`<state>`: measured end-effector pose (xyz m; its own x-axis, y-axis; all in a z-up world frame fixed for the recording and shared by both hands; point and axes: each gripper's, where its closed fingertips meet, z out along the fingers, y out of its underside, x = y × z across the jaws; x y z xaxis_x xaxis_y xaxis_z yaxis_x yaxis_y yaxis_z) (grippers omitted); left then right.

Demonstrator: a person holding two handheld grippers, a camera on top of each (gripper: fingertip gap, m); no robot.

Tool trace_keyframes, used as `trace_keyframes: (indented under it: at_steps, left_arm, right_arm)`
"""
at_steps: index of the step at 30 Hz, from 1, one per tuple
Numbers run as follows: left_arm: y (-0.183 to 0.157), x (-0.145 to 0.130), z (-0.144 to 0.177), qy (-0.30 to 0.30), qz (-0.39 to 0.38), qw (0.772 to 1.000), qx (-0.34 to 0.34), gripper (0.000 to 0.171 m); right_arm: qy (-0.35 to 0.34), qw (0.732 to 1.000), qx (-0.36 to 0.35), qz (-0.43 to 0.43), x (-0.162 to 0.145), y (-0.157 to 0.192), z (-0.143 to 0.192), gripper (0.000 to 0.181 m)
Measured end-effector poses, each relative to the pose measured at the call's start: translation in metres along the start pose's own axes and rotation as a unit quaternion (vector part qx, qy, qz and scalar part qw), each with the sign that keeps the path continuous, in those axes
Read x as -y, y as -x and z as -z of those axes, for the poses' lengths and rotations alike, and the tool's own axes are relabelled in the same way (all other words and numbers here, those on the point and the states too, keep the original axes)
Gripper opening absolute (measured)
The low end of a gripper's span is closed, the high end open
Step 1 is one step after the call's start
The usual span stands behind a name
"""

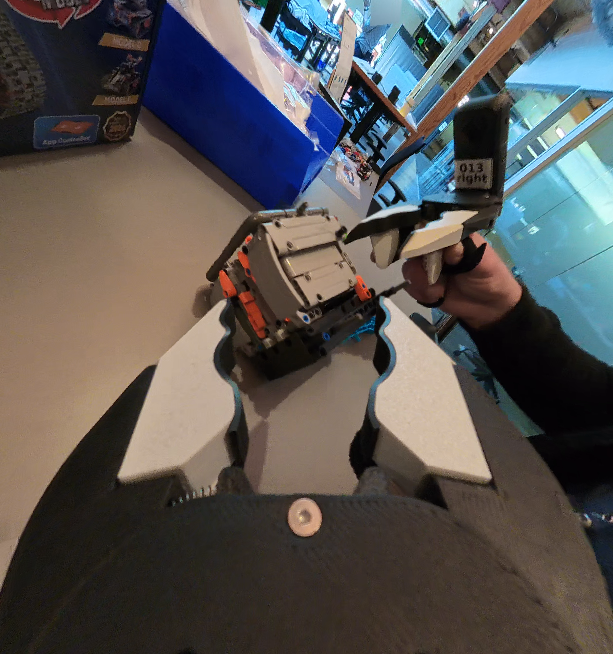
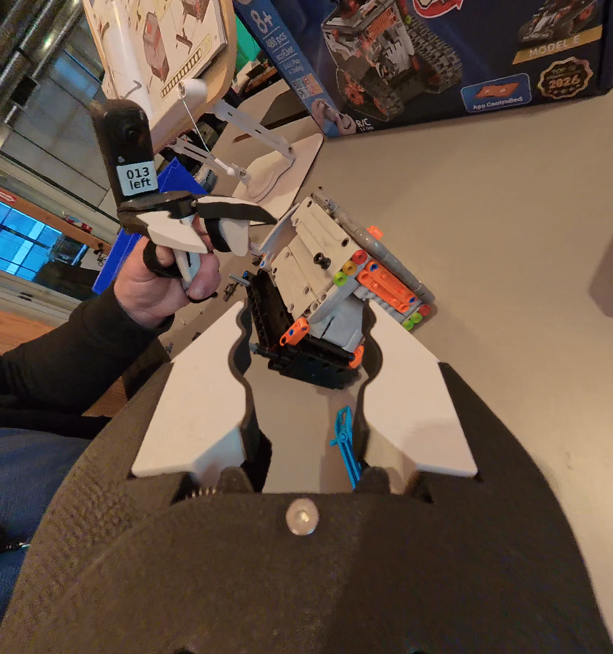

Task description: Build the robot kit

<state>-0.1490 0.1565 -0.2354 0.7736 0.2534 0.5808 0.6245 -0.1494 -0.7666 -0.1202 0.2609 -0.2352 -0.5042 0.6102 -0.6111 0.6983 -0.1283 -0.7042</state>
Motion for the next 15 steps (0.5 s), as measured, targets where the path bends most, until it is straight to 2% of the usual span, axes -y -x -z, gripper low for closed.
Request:
trace_keyframes:
  at_steps: [3, 9, 11, 13, 15]
  left_arm:
    - [0.01, 0.007, -0.008, 0.002, 0.028, 1.0, -0.009, 0.073]
    - [0.014, 0.002, -0.03, 0.034, 0.058, 0.997, -0.031, 0.064]
    - [0.011, -0.003, -0.036, 0.053, 0.057, 0.996, -0.04, 0.047]
    - [0.014, -0.002, -0.038, 0.049, 0.05, 0.997, -0.025, 0.045]
    - [0.014, -0.001, -0.04, 0.054, 0.042, 0.997, -0.022, 0.047]
  right_arm:
    - [0.011, 1.0, -0.001, -0.023, -0.003, -0.009, -0.007, 0.059]
    - [0.032, 0.998, 0.011, -0.045, -0.01, -0.012, -0.025, 0.055]
    - [0.03, 0.999, 0.009, -0.042, -0.01, -0.012, -0.028, 0.052]
    - [0.03, 0.999, -0.013, -0.023, -0.011, -0.016, -0.03, 0.043]
    - [0.03, 0.999, -0.024, -0.012, -0.011, -0.018, -0.03, 0.042]
